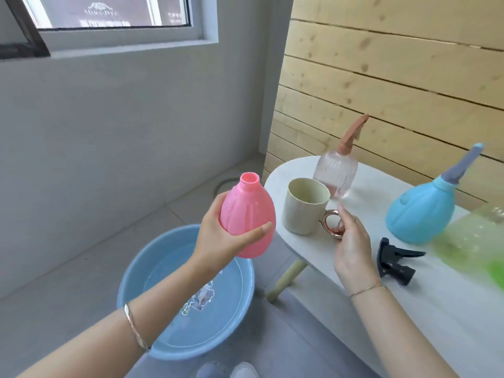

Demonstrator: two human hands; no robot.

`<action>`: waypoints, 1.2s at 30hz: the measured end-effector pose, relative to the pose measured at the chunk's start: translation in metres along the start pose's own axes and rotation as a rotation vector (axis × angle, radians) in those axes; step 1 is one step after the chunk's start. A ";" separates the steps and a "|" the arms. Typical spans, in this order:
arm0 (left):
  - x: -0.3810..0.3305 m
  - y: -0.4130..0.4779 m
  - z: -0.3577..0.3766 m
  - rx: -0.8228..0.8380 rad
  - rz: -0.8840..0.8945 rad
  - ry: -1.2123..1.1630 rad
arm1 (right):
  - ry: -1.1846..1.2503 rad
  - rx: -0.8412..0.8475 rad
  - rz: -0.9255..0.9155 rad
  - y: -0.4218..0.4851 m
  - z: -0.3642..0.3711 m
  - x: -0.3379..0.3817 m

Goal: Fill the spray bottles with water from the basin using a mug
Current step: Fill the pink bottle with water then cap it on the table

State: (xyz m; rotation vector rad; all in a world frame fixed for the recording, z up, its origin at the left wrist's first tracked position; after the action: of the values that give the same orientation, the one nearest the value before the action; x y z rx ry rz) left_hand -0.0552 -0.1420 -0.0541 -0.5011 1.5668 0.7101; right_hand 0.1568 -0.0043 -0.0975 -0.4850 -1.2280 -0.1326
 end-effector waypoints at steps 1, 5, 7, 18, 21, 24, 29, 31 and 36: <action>-0.004 -0.003 0.005 0.008 0.006 -0.003 | -0.019 0.014 0.013 0.003 -0.003 0.000; -0.012 -0.011 0.017 0.029 0.017 0.003 | -0.113 0.131 0.045 0.004 -0.006 0.005; -0.016 -0.017 0.023 0.038 0.011 0.000 | -0.140 0.200 0.020 0.000 -0.011 0.013; -0.027 -0.057 0.075 0.154 0.035 0.026 | -0.924 0.190 -0.693 0.018 -0.125 0.075; -0.026 -0.069 0.093 0.201 0.042 0.024 | -1.052 0.241 -0.741 0.023 -0.133 0.067; -0.025 -0.081 0.111 0.234 0.042 0.022 | -1.137 0.238 -0.745 0.027 -0.136 0.060; -0.020 -0.093 0.136 0.269 0.064 0.051 | -1.077 0.237 -0.718 0.029 -0.150 0.067; -0.018 -0.098 0.144 0.291 0.085 0.056 | -0.880 0.268 -0.685 0.025 -0.157 0.088; -0.009 -0.106 0.165 0.354 0.087 0.069 | -0.185 0.194 -0.522 0.005 -0.163 0.151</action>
State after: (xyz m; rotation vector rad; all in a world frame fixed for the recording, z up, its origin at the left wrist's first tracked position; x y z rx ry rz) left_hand 0.1374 -0.1036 -0.0652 -0.1974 1.7424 0.4693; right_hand 0.3524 -0.0454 0.0005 0.0019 -1.5125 -0.4144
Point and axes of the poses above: each hand's wrist, its own y-axis towards the middle knuckle, its own z-axis out of the palm, x = y × z, the point moved 5 cm from there along y, towards the middle knuckle, and after that the axes turned 14 degrees about -x, right-handed, at the moved point
